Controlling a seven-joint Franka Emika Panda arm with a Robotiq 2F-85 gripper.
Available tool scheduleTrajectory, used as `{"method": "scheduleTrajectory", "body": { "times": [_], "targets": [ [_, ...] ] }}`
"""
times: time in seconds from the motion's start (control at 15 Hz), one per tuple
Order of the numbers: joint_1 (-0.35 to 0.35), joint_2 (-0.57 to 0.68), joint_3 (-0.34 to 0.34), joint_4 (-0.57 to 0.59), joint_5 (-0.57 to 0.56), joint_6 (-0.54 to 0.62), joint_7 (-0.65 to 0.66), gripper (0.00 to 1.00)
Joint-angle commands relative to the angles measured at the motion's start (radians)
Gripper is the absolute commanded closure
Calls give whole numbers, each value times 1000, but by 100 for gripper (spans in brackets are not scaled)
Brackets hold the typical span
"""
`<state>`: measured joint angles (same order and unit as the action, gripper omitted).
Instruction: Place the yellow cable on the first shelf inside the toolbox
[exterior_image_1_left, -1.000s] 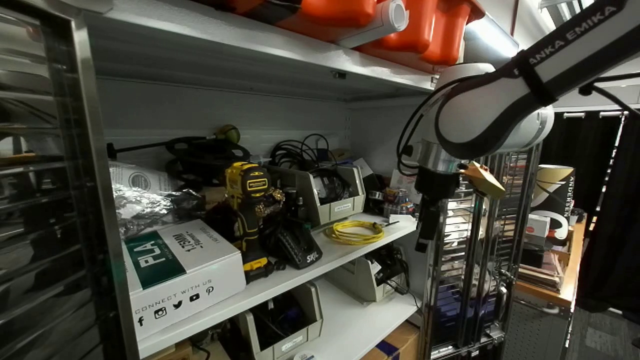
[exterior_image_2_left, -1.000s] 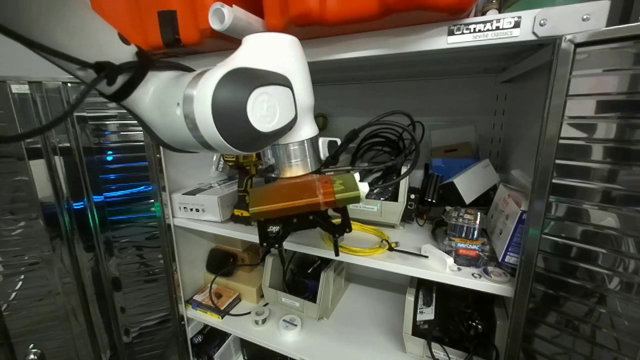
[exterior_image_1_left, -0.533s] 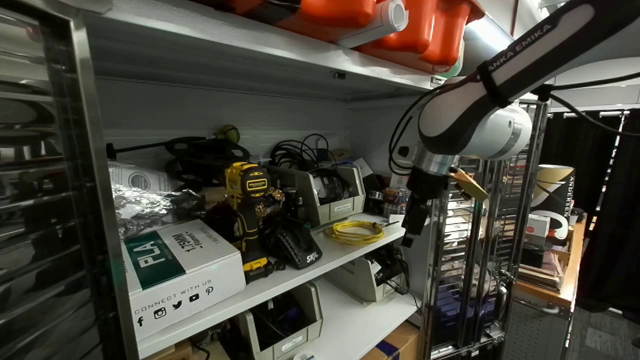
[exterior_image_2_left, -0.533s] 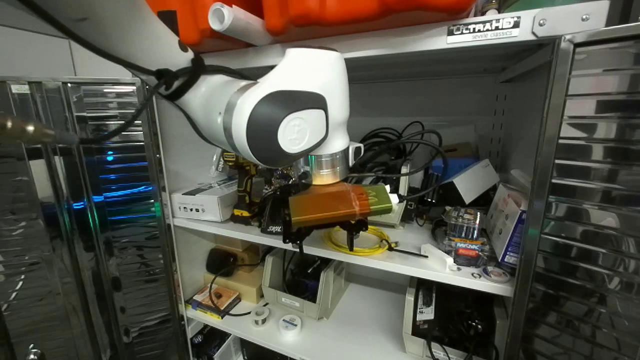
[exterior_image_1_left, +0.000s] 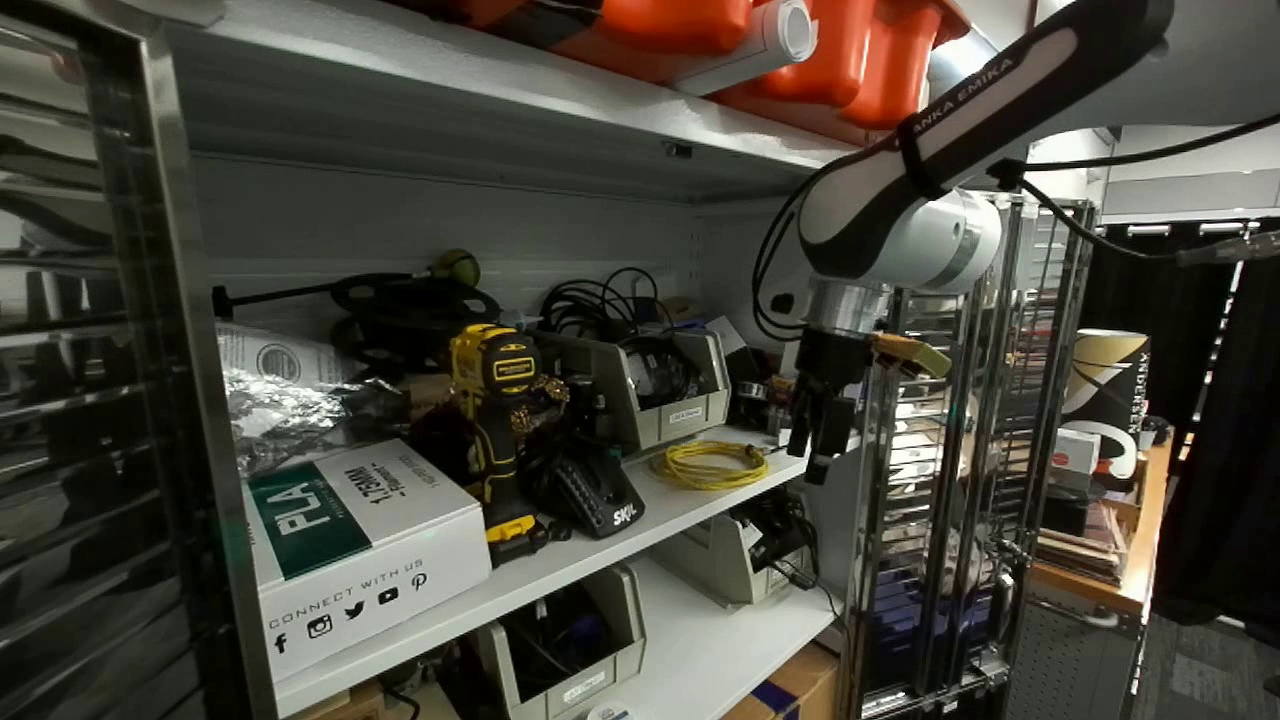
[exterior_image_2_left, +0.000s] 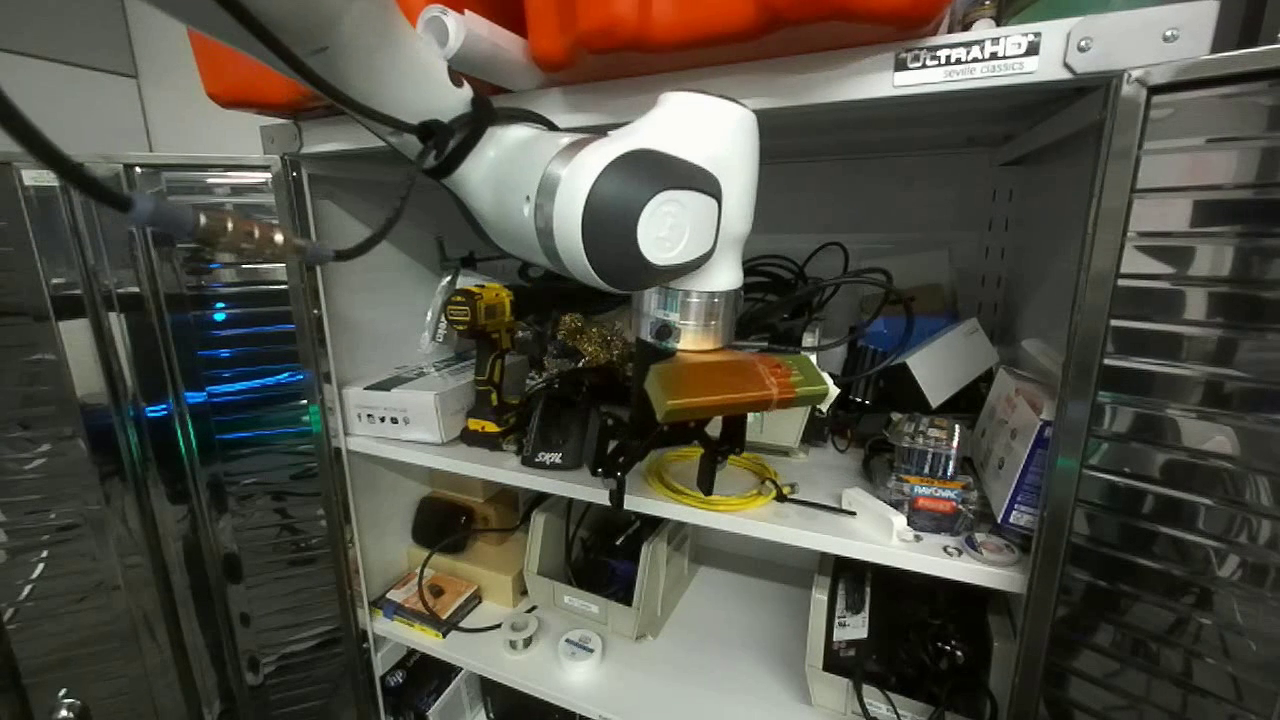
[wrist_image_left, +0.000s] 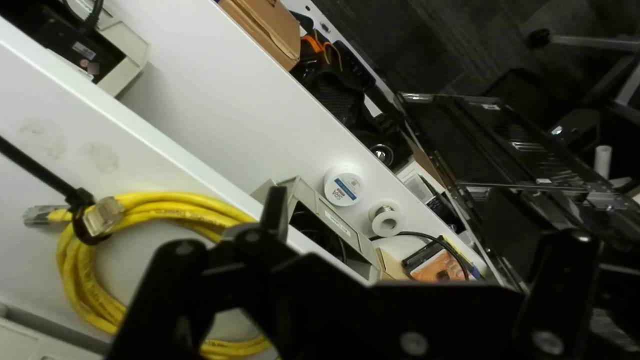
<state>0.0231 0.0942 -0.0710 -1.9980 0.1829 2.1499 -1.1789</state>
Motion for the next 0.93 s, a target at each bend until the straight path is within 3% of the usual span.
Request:
{"method": "scheduleTrajectory", "body": {
  "times": [0.0,0.53,0.87],
  "targets": [
    [-29,6,28,12,-4,-9,2,0],
    [-30,11,31,17,-4,-12,0,0],
    [-30,123,33,145,-121,-65,105,0]
  ]
}}
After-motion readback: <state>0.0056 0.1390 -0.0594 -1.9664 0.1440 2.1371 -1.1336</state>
